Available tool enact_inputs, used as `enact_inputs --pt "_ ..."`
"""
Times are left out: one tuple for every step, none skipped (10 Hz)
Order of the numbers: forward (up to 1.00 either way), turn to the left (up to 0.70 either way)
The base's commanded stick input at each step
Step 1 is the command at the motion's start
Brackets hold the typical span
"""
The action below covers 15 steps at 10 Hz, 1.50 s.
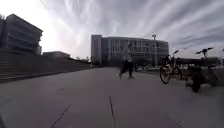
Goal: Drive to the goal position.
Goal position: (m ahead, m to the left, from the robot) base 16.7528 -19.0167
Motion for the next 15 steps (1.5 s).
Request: enact_inputs --pt "0.70 0.00" --pt "0.70 0.00" --pt "0.70 0.00" --pt "0.70 0.00" --pt "0.70 0.00" --pt "0.70 0.00" --pt "0.70 0.00" --pt "0.70 0.00" --pt "0.70 0.00" --pt "0.70 0.27" --pt "0.70 0.19" --pt "0.70 0.00" --pt "0.70 0.00" --pt "0.70 0.00" --pt "0.70 0.00"
